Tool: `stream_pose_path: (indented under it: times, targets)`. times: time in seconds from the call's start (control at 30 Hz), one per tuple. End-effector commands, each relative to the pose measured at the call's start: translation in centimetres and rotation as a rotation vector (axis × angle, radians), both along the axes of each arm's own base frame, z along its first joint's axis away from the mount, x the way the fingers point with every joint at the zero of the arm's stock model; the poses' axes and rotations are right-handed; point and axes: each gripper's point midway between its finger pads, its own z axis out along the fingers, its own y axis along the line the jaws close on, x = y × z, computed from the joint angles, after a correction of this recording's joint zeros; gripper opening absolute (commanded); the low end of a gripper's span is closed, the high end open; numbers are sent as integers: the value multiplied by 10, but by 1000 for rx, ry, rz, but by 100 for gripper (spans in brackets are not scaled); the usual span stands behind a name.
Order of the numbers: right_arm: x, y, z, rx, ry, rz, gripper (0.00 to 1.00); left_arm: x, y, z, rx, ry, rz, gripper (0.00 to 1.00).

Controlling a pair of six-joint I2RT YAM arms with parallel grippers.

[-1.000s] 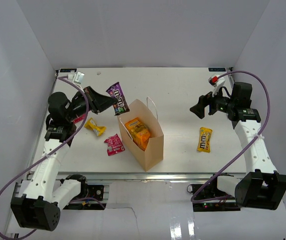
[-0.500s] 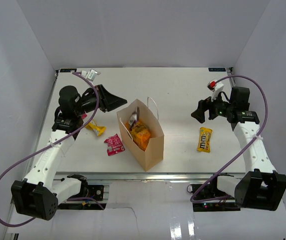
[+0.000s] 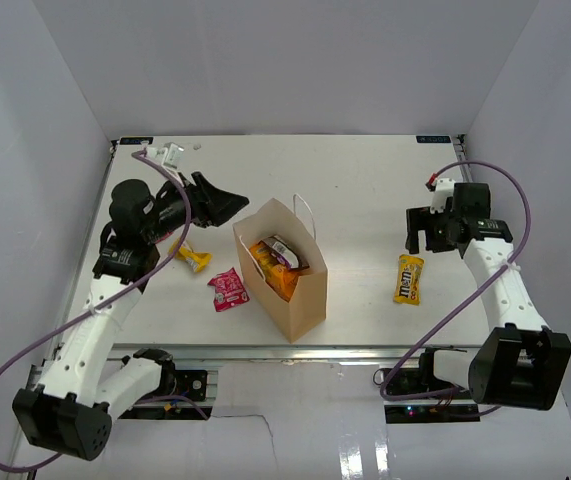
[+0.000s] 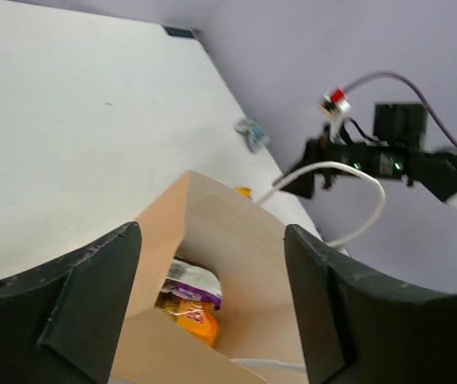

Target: Place the snacks into the paper bag

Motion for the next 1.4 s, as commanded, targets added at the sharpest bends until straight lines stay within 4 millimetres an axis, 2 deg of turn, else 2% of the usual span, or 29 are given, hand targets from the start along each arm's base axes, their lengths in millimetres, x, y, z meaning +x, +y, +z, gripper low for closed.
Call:
stream_pose_path:
  times: [0.0, 0.03, 0.07, 0.1, 0.13, 0.17, 0.23, 0.33, 0.4, 0.5, 0.63, 0.8, 0.87, 0.9, 1.0, 1.1, 1.13, 1.17, 1.2, 1.23, 1.27, 1.3, 1.33, 1.37]
  targets:
    - [-24, -25, -21, -72, 161, -172, 92, 8, 53, -16, 112, 21, 351, 83]
    - [-29, -24, -29, -60, 193, -182, 91, 6, 62, -24, 115, 36, 403, 87]
    - [-34, -16, -42, -19, 251, -180, 90, -3, 71, -36, 98, 57, 453, 93]
    - [-42, -4, -54, 41, 310, -172, 86, -3, 84, -44, 96, 79, 527, 96]
    - [-48, 0, -68, 66, 383, -176, 77, -7, 87, -62, 99, 110, 546, 97]
    - [-50, 4, -74, 87, 418, -184, 71, -15, 91, -62, 75, 108, 563, 97]
    - [-52, 7, -89, 102, 477, -194, 67, -20, 97, -74, 63, 140, 600, 98]
    - [-41, 2, -98, 85, 463, -203, 67, -27, 98, -97, 45, 191, 607, 98]
    - [-38, 8, -104, 126, 482, -222, 66, -30, 97, -113, 30, 235, 609, 98]
    - [-37, 5, -118, 111, 519, -233, 64, -32, 95, -128, 20, 276, 606, 98]
    - [-40, 7, -129, 117, 546, -232, 47, -34, 96, -136, 17, 295, 611, 98]
    - [-40, 6, -129, 110, 534, -230, 32, -35, 96, -144, 15, 315, 617, 98]
    - [-34, 6, -121, 112, 500, -218, 27, -34, 95, -147, 17, 323, 615, 98]
    - [-30, 6, -116, 113, 473, -212, 21, -34, 95, -147, 14, 325, 615, 98]
    - [-10, 9, -80, 136, 304, -167, 12, -35, 94, -157, 9, 357, 617, 98]
    - [6, 19, -44, 155, 146, -41, 8, -39, 92, -172, -24, 408, 620, 98]
    - [8, 29, -33, 190, 104, 26, 8, -40, 92, -182, -30, 429, 621, 98]
    - [9, 35, -23, 201, 66, 78, 8, -41, 91, -183, -55, 441, 624, 98]
    - [11, 41, -5, 196, -9, 161, 8, -42, 91, -187, -64, 452, 625, 98]
    - [11, 55, 9, 247, -60, 245, 8, -42, 90, -188, -73, 457, 627, 98]
    - [9, 63, 19, 264, -97, 311, 8, -43, 91, -194, -83, 476, 634, 98]
    - [9, 71, 39, 255, -172, 413, 8, -43, 91, -197, -87, 485, 641, 98]
    - [2, 86, 53, 319, -199, 505, 8, -43, 92, -200, -87, 498, 647, 98]
    - [-2, 93, 64, 340, -229, 564, 8, -43, 92, -203, -101, 519, 659, 98]
